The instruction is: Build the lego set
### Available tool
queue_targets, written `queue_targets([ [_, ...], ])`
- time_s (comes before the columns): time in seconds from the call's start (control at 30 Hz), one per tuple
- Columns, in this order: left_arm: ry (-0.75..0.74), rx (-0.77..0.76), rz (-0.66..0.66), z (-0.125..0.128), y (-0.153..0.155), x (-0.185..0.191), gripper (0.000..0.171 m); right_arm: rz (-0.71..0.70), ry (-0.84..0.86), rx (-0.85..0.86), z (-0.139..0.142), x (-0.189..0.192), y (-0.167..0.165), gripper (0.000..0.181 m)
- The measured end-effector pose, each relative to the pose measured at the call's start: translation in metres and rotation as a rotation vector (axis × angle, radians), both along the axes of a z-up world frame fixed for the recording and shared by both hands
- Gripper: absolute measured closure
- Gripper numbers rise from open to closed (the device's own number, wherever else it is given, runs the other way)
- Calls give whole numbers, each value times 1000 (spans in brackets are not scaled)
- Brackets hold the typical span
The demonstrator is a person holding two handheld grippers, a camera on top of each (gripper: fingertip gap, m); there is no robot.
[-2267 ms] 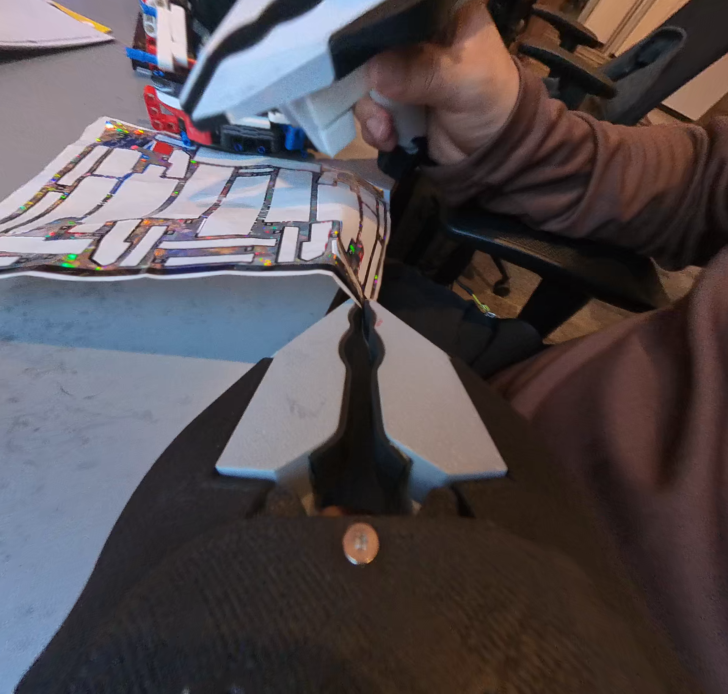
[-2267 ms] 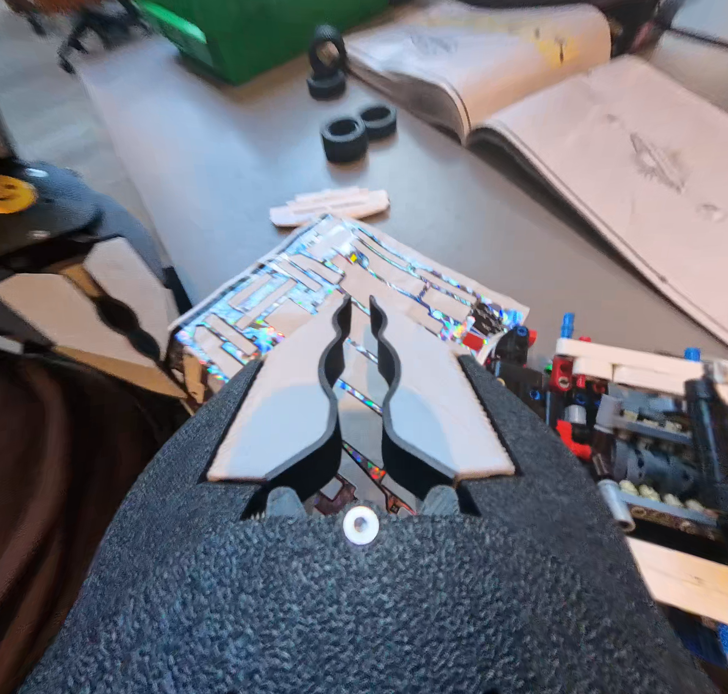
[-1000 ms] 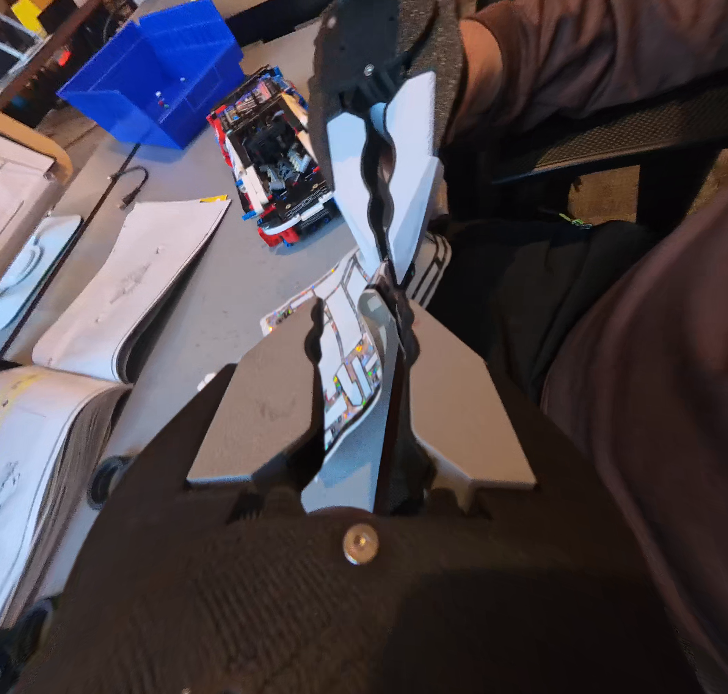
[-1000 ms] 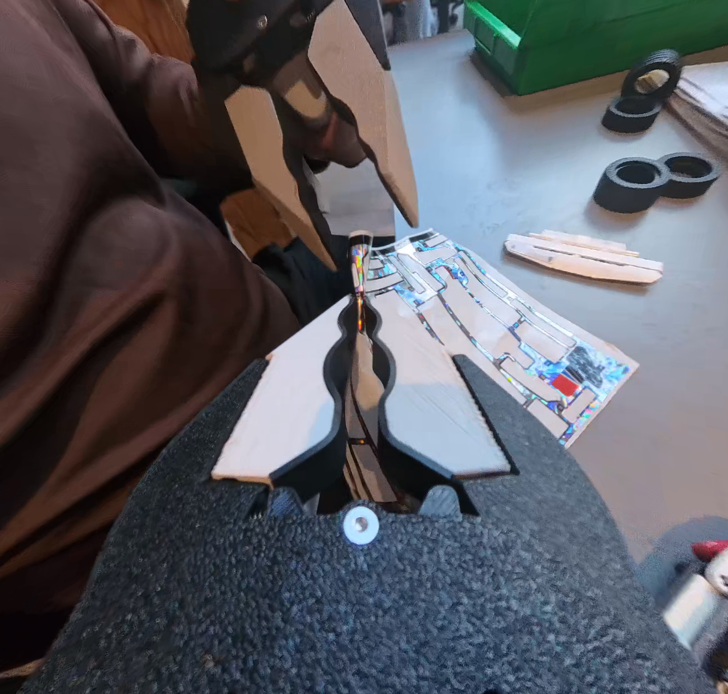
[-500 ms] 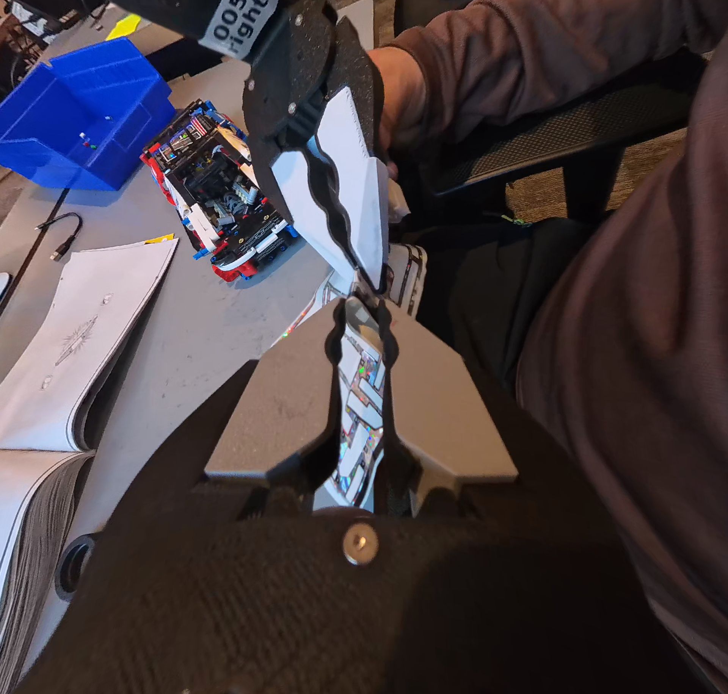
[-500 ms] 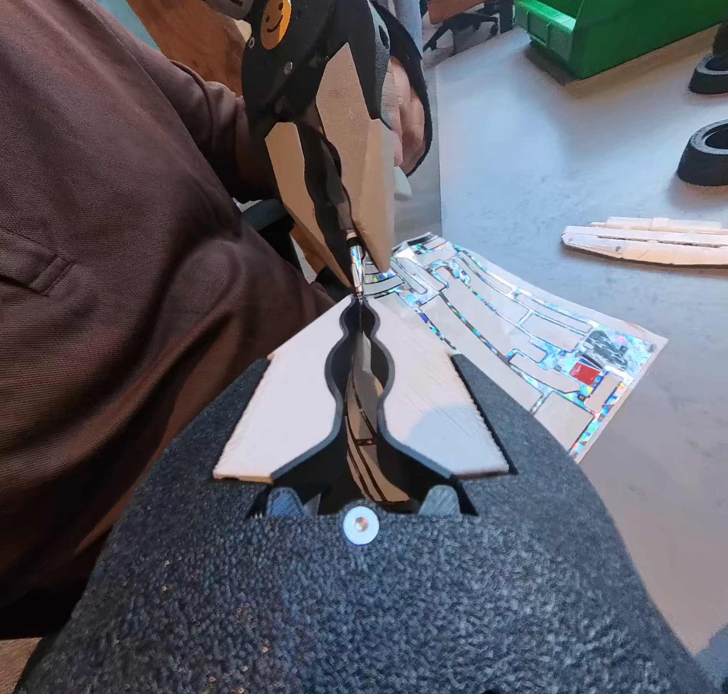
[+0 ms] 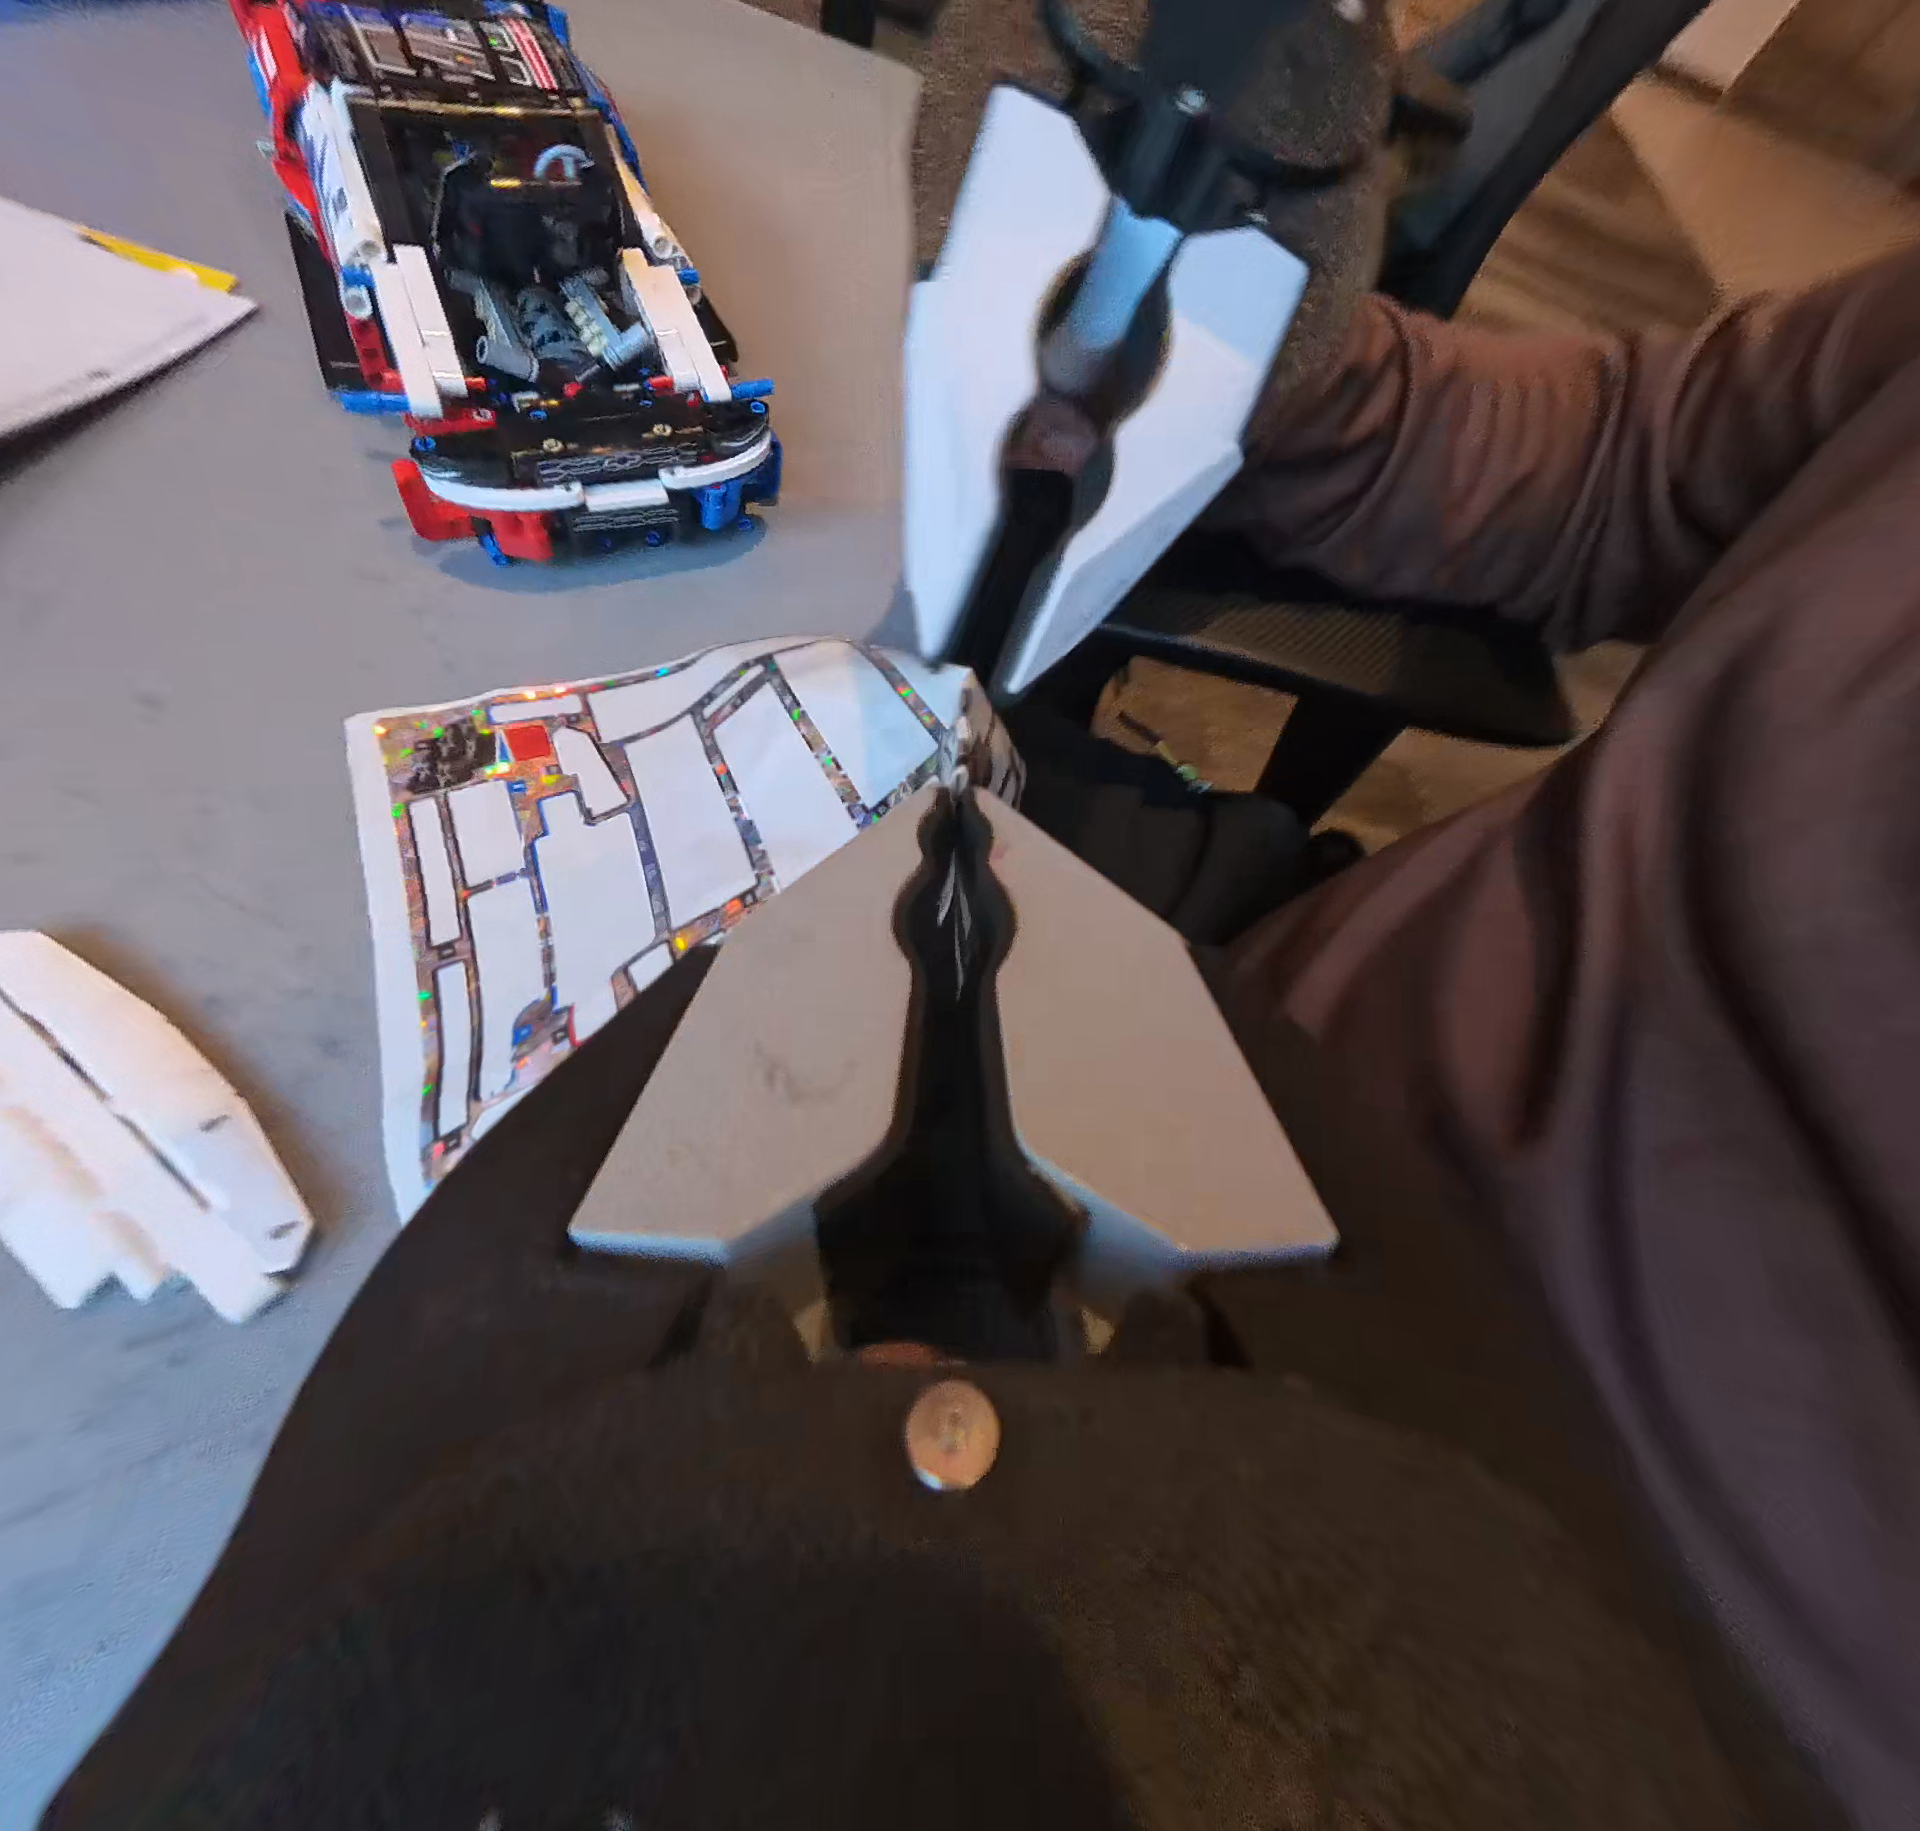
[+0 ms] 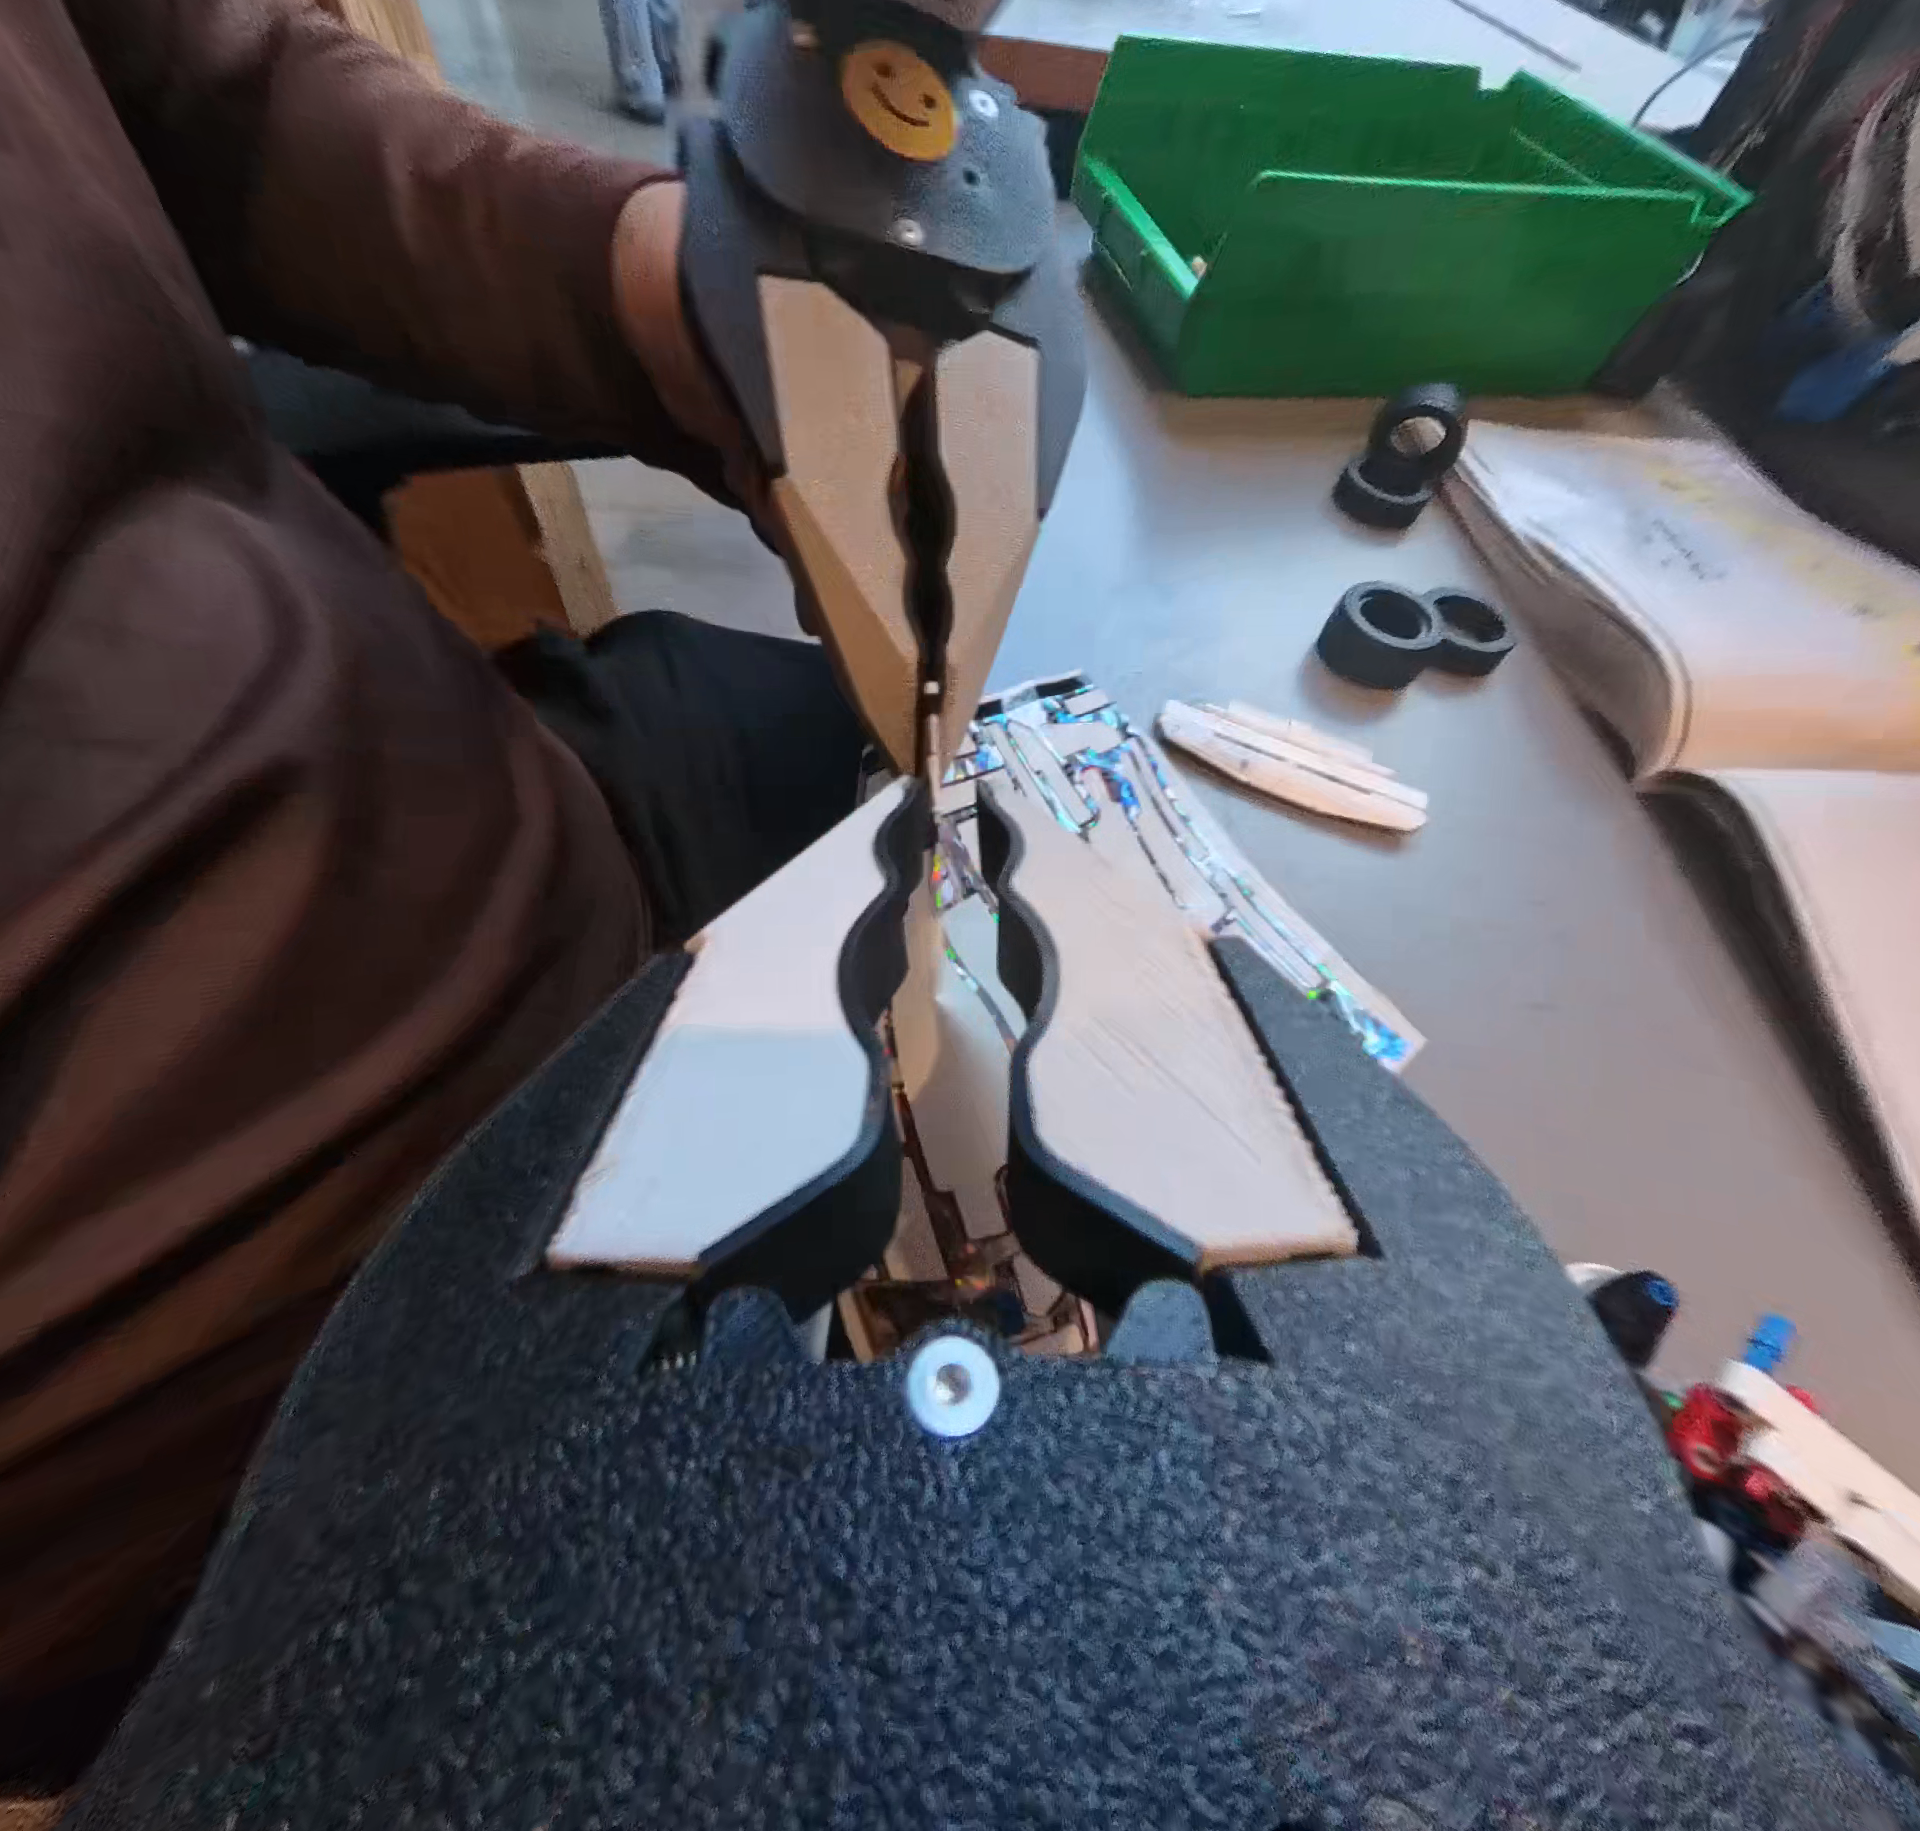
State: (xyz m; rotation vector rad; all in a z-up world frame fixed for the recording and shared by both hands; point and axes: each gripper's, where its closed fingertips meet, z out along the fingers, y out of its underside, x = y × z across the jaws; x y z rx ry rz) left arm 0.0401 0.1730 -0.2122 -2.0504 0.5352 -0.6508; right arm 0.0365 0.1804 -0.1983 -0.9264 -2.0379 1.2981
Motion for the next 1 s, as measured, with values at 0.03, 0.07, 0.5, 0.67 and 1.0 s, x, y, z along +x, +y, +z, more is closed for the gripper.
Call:
queue_targets([
  [0.03,-33,-14,11,0,1,-1,171,-4,13,39,1,2,-1,175],
  [0.07,-47,-23,17,0,1,-2,171,-18,25,81,0,2,0,176],
  [0.5,-58,-33,26,-2,1,4,171,-34,45,215,-9,-1,-6,178],
  [0.67,-219,-91,59,1,3,3,171,-88,128,379,-6,-5,-3,178],
  [1.0,-578,-196,81,8,1,-1,171,-164,319,828,0,-10,-4,179],
])
